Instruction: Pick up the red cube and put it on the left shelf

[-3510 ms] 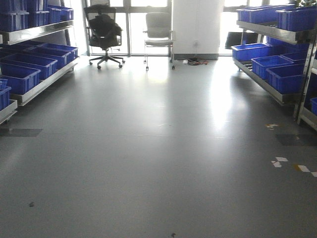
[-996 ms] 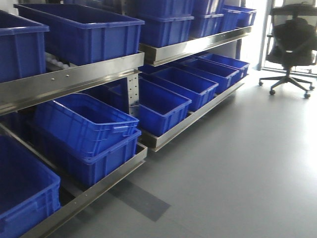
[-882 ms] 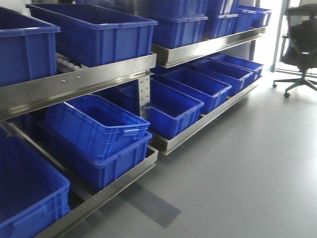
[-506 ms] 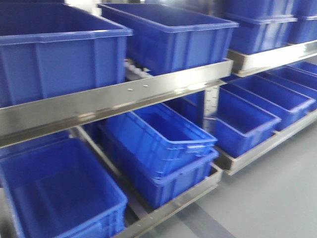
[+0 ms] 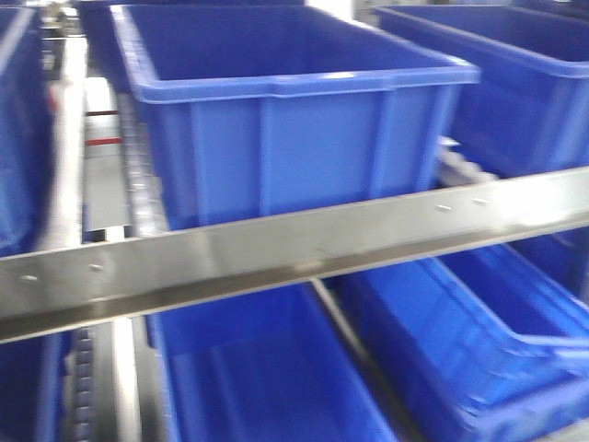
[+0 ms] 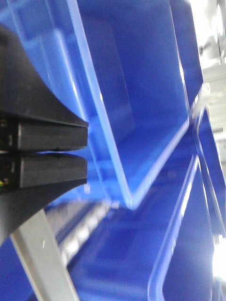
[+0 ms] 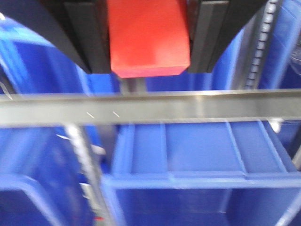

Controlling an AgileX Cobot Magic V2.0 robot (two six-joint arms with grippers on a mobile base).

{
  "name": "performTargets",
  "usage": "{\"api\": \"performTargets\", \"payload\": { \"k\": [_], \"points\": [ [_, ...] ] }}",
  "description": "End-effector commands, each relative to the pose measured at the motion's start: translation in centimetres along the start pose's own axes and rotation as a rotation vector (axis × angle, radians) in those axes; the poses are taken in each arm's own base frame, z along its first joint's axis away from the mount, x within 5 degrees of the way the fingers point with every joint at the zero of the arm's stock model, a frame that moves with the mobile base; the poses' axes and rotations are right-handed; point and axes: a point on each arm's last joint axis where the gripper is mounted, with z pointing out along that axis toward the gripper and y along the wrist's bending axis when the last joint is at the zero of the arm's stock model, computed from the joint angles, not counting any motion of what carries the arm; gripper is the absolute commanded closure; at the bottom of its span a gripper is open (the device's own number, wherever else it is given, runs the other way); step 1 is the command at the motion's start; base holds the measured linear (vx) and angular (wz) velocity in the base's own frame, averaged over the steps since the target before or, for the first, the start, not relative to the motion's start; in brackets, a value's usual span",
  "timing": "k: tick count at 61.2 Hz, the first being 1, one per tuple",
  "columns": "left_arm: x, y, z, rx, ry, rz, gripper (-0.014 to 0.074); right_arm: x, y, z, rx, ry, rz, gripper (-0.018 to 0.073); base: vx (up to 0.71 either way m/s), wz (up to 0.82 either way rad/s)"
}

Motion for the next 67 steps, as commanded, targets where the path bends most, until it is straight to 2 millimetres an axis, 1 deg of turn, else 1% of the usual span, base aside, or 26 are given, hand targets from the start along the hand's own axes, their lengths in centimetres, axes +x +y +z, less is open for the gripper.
{"api": "performTargets", "payload": {
  "k": [1,23,35,53,67],
  "points": [
    [-0.07,-0.02,0.03,-0.004,-0.068,-0.005,0.0491,-1.68,0.04,-0.28,-0.002,-0.111,-0.007,0.0501,0.22,0.48],
    [-0.07,-0.02,0.03,-0.004,-0.068,-0.005,0.0491,-1.68,0.04,-0.28,-0.002,-0.111,-0.007,0.0501,0.17,0.57],
    [-0.07,-0.02,0.03,-0.004,-0.068,-0.005,0.0491,-1.68,0.04,-0.28,-0.002,-0.111,-0.007,0.0501,0.11,0.39],
    [-0.07,-0.02,0.03,-0.004,-0.068,-0.005,0.0491,-1.68,0.04,-0.28,-0.002,-0.111,-0.007,0.0501,0.05,0.19],
    [-0.07,-0.02,0.03,-0.004,-0.068,-0.005,0.0491,-1.68,0.04,-0.28,-0.002,-0.111,-0.007,0.0501,0.01,-0.05]
  ]
}}
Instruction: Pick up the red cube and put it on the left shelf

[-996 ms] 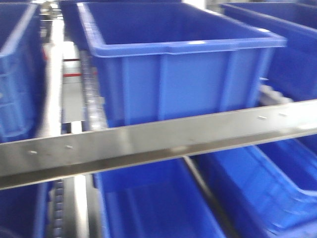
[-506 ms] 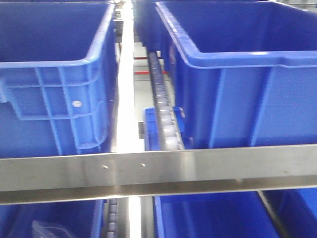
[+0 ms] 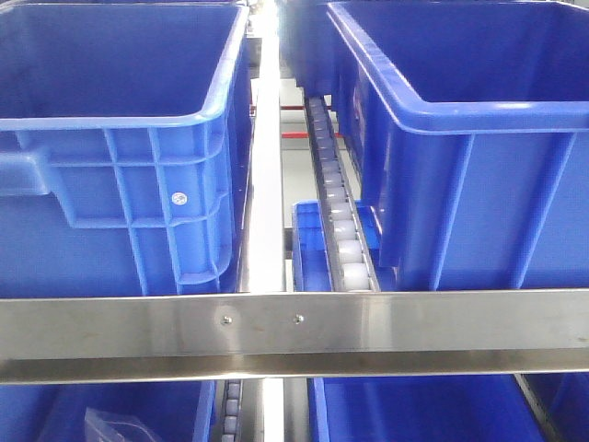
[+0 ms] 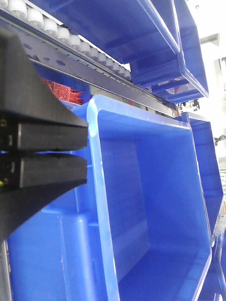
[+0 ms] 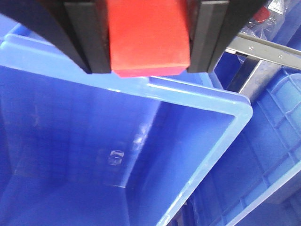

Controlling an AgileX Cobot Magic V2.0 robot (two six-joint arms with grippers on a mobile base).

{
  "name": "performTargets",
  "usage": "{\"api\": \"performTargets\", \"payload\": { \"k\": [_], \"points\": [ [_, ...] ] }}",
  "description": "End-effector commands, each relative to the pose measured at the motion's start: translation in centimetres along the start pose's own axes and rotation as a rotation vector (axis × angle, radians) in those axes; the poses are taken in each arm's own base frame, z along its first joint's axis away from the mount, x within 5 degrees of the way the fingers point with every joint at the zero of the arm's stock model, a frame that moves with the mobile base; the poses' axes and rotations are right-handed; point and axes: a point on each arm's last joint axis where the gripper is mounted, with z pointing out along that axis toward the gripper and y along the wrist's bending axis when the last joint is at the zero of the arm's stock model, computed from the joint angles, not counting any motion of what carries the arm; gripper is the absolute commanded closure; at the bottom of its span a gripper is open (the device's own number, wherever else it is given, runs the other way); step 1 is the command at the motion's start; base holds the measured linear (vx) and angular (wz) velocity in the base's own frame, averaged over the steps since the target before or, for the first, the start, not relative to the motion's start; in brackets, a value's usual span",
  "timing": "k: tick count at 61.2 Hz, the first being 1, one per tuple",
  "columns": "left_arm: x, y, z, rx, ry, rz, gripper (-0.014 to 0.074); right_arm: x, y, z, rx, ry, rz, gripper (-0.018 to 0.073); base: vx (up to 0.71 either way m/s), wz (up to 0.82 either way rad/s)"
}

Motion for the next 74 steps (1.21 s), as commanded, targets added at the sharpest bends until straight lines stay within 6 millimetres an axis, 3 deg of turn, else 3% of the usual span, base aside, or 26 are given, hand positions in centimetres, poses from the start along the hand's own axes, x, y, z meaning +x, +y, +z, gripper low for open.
{"api": "performTargets", "payload": {
  "k": [1,74],
  "points": [
    [-0.07,-0.02,0.03,-0.004,-0.068,-0.005,0.0491,-1.68,0.04,-0.28,-0.002,-0.111,-0.007,0.0501,0.00,0.00],
    [-0.07,-0.02,0.03,-0.004,-0.068,-0.005,0.0491,-1.68,0.04,-0.28,-0.002,-0.111,-0.007,0.0501,0.00,0.00]
  ]
}}
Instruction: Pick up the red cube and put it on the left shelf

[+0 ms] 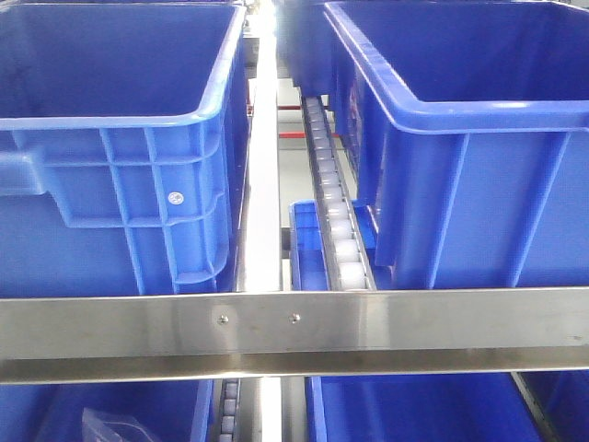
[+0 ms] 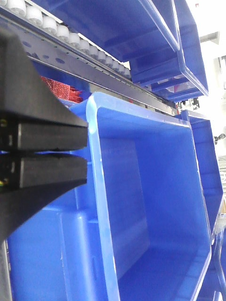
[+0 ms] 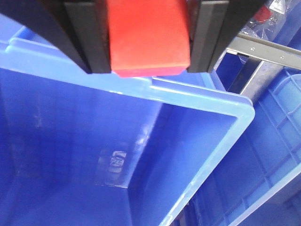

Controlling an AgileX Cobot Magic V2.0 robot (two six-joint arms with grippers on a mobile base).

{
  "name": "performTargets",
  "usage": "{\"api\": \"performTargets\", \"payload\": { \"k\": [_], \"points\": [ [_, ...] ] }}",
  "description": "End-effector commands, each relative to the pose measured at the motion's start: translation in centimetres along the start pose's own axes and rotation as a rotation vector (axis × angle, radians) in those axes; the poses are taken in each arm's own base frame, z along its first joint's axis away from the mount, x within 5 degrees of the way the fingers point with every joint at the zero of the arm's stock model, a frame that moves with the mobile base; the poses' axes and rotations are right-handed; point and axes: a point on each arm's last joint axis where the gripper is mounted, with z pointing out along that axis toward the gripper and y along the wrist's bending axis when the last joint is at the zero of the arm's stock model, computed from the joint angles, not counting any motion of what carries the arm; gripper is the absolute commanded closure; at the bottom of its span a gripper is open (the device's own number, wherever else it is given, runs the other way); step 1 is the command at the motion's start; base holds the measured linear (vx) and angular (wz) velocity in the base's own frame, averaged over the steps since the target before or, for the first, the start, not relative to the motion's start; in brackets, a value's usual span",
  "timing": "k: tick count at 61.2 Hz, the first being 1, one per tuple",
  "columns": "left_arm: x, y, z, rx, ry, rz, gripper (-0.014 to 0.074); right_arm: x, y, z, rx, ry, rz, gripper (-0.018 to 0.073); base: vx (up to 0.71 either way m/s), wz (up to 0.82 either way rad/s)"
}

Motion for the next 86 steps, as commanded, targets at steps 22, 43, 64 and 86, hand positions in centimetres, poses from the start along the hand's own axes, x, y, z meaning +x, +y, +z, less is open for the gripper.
{"api": "performTargets", "payload": {
  "k": [22,43,64,86],
  "points": [
    [-0.07,-0.02,0.03,-0.004,-0.068,-0.005,0.0491,-1.68,0.04,-0.28,-0.002,-0.111,-0.007,0.0501,0.00,0.00],
    [-0.07,-0.02,0.03,-0.004,-0.068,-0.005,0.0491,-1.71,0.04,-0.28,-0.002,-0.115,-0.007,0.0501,0.00,0.00],
    [-0.07,-0.02,0.03,-0.004,-0.068,-0.005,0.0491,-1.71,0.04,-0.28,-0.002,-0.115,-0.007,0.0501,0.00,0.00],
    [-0.07,-0.02,0.03,-0.004,-0.068,-0.005,0.0491,-2.14,0.05,-0.40,-0.003,-0.135,-0.007,0.0501,0.00,0.00]
  ]
}}
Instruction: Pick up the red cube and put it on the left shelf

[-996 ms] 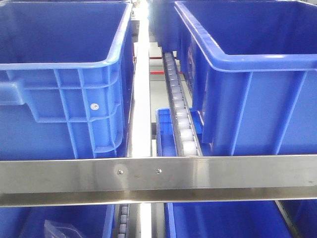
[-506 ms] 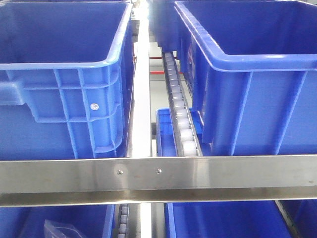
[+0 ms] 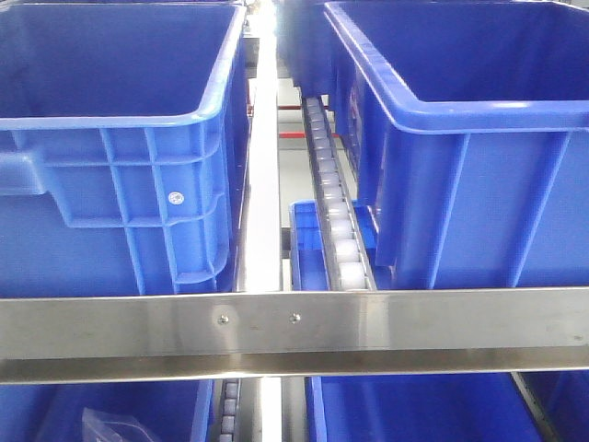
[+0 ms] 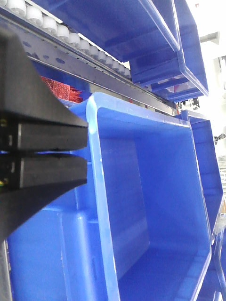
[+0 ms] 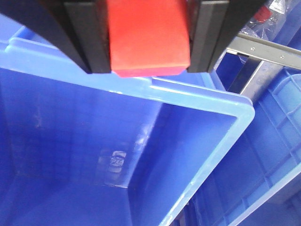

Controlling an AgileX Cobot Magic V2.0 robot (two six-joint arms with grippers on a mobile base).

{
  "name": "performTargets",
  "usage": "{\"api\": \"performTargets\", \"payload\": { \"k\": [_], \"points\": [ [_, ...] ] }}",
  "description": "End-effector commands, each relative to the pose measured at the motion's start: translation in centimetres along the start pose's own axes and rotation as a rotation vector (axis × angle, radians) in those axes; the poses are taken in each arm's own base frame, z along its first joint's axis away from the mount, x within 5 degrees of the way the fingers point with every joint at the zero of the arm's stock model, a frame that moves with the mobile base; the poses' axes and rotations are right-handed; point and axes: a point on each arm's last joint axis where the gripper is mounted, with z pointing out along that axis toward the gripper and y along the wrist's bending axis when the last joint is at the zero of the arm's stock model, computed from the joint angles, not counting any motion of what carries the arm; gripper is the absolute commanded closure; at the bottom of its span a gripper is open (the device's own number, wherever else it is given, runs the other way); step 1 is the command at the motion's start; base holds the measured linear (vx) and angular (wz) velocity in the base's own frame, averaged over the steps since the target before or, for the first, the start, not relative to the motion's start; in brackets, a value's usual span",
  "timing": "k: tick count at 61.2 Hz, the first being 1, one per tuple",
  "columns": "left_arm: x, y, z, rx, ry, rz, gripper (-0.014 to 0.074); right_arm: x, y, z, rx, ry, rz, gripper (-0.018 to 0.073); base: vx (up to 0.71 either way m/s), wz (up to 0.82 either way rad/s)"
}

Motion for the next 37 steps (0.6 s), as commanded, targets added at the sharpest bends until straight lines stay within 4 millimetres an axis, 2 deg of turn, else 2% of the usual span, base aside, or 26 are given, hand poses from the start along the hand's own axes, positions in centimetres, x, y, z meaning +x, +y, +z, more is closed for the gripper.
{"api": "performTargets", "payload": {
  "k": [1,10,17,37],
  "points": [
    [-0.1,0.0,0.0,-0.004,-0.068,-0.005,0.0491,-2.2,0.1,-0.4,-0.003,-0.136,-0.007,0.0501,0.00,0.00],
    [-0.1,0.0,0.0,-0.004,-0.068,-0.005,0.0491,-3.8,0.1,-0.1,-0.003,-0.147,-0.008,0.0501,0.00,0.00],
    [-0.1,0.0,0.0,-0.004,-0.068,-0.005,0.0491,-5.2,0.1,1.0,-0.001,-0.132,-0.016,0.0501,0.00,0.00],
    [-0.1,0.0,0.0,-0.004,-0.068,-0.005,0.0491,-8.7,-0.2,7.3,0.020,-0.106,-0.022,0.0501,0.00,0.00]
  ]
}}
